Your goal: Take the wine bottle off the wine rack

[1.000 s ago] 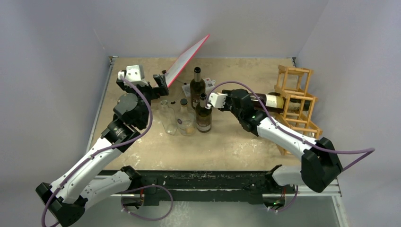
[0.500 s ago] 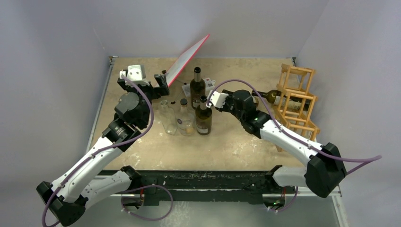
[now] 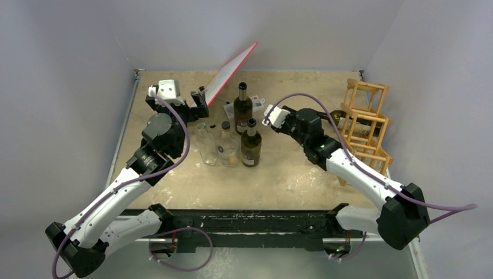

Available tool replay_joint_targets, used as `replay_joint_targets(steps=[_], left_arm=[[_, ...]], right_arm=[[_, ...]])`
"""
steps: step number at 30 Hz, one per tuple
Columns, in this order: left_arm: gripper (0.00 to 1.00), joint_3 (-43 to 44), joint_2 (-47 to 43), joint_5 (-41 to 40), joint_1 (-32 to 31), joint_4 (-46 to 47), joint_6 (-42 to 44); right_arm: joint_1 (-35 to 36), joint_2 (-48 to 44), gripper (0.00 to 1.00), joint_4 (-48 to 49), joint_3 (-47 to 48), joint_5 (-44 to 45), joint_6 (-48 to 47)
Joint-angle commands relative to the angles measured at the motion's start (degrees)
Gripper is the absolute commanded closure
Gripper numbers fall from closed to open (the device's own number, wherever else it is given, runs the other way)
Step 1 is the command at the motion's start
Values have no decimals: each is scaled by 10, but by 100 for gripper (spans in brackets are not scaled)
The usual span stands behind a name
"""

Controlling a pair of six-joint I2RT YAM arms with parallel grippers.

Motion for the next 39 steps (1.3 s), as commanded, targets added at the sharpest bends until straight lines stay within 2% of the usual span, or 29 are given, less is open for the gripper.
replay_joint_targets(steps=[1,8,16,28,39], left_arm=[[1,3,0,7,4,23,-2],[1,3,4,10,5,22,-3],[1,4,10,10,6,20,-4],[1,5,15,8,7,18,-3],[1,5,14,8,8,18,-3]], right_arm=[[-30,-52,100,135,18,-20,11],[-41,-35,100,95,78,-56,82],[-46,6,100,115,157,-100,174],[-59,49,100,188,197,-189,310],[-41,75,100,239,214,-228,366]])
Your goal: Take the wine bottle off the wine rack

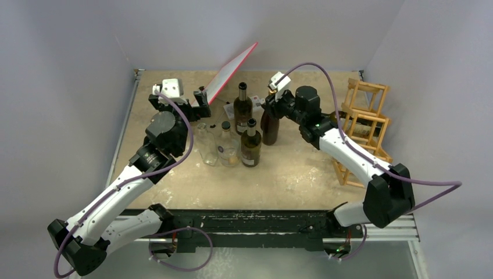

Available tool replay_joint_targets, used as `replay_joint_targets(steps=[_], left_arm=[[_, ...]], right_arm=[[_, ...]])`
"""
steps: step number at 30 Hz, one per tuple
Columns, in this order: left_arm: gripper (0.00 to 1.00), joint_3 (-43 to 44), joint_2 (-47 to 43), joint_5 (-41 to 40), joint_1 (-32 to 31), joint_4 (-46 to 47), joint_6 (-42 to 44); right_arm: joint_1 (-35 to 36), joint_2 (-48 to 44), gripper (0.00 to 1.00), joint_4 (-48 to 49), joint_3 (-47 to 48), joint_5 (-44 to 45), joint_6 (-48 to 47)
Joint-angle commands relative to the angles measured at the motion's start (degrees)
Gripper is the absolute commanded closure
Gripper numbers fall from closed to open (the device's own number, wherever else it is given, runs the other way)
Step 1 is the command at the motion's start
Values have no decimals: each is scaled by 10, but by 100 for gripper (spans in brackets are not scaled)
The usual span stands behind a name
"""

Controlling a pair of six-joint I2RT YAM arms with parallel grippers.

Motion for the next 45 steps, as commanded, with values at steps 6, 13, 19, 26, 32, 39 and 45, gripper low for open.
replay_joint_targets(steps=[6,13,19,26,32,39,45], left_arm=[[1,6,-1,0,3,18,-1],[1,7,1,2,3,18,-1],[1,8,1,0,4,16,-1],[1,8,4,0,4,15,0],[1,7,3,3,4,14,-2],[1,6,2,1,4,15,-1],[1,7,1,2,4,15,-2]], right_arm=[[48,-6,100,179,104,-25,15],[56,-7,100,175,100,-24,35],[58,2,93,163,98,1,39],[58,-7,64,136,110,18,38],[58,-23,44,121,113,28,37],[59,-26,31,96,137,31,35],[58,-70,23,49,172,46,11]])
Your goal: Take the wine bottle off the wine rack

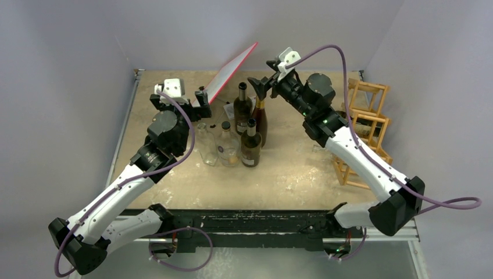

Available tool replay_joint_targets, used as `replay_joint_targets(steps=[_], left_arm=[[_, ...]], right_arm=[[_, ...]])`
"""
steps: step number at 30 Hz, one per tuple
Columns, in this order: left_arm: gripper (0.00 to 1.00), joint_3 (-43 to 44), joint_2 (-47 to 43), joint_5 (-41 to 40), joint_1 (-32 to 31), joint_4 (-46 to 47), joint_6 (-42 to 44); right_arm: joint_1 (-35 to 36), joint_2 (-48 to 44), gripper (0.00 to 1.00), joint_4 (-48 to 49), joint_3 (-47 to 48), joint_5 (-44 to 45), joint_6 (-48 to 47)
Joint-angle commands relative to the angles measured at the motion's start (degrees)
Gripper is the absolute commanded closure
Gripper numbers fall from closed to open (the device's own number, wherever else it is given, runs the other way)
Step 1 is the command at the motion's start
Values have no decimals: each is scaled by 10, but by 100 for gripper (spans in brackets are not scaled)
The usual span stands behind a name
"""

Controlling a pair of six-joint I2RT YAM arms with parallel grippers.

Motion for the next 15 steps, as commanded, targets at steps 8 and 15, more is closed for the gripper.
replay_joint_targets(steps=[8,15], left_arm=[[1,6,-17,-9,4,17,-1],[1,3,-22,-29,4,22,1]], right_arm=[[2,-131,0,-127,10,226,21],[2,-105,0,-357,41,373,74]])
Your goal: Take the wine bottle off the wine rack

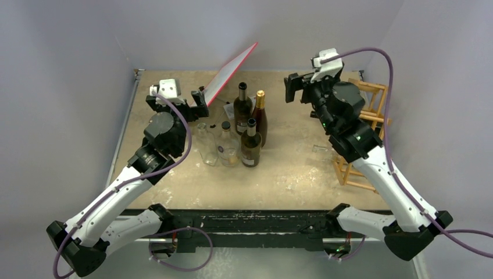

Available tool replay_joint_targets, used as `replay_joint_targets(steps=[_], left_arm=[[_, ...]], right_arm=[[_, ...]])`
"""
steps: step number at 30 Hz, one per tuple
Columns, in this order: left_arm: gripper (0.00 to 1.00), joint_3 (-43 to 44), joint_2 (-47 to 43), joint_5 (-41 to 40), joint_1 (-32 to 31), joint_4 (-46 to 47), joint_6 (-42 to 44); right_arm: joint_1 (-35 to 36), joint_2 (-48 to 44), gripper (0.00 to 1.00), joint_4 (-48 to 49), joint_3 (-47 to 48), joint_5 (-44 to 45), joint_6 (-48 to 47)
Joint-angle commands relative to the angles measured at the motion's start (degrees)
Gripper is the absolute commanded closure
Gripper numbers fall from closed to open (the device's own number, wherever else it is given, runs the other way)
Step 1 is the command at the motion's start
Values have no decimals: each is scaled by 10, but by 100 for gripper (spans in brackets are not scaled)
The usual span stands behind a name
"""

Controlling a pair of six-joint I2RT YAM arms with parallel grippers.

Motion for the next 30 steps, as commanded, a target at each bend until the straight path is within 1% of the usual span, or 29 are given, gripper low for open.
replay_joint_targets(steps=[1,3,5,7,9,11,15,19,21,24,27,30], left_arm=[[1,3,-11,-15,4,22,0],[1,3,-11,-17,4,21,0],[1,3,-13,-22,4,21,2],[1,2,-13,-26,4,21,3],[1,3,-14,-27,5,21,4],[1,3,-14,-28,4,21,4],[1,4,-13,-27,5,21,4],[1,4,-13,-27,5,20,5],[1,3,-14,-28,5,21,6],[1,4,-11,-28,5,21,7],[1,4,-12,-28,5,21,9],[1,5,-12,-27,5,21,9]], right_arm=[[0,42,0,-180,31,131,30],[-1,48,0,-206,25,161,23],[-1,50,0,-209,10,177,9],[-20,53,0,-205,-3,178,-3],[-68,65,0,-205,-10,147,-8],[-116,89,0,-214,-9,86,-16],[-124,139,0,-192,-28,60,-92],[-135,168,0,-87,-75,39,-193],[-145,193,3,-64,-77,49,-225],[-158,256,11,-95,-45,74,-276],[-160,299,12,-102,-33,124,-335],[-165,315,13,-100,-36,124,-379]])
